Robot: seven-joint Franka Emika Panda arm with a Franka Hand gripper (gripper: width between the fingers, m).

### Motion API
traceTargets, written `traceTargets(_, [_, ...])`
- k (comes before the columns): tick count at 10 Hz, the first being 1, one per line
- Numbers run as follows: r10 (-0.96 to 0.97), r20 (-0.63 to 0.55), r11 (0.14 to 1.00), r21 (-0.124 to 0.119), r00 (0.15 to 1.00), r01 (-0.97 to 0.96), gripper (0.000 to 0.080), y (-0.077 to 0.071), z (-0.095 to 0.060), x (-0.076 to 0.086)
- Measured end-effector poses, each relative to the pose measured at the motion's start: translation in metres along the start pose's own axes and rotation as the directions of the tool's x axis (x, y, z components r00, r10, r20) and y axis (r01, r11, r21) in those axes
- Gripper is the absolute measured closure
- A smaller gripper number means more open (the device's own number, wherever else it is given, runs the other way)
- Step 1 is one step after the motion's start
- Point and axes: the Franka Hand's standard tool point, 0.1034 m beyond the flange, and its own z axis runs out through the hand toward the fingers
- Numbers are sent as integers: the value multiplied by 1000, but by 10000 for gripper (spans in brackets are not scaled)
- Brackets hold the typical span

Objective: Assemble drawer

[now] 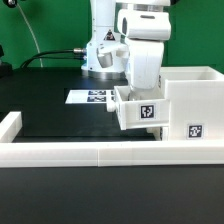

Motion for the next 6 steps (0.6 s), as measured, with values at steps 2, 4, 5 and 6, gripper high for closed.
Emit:
traceTargets(2, [32,-2,999,-2,999,-32,755,2,-1,6])
traceTargets(4, [71,-5,997,-6,997,-71,755,2,-1,9])
traceTargets(5, [69,-5,998,-6,998,-69,749,2,-1,8])
traceTargets(6, [69,-5,998,-6,998,-69,749,2,-1,8])
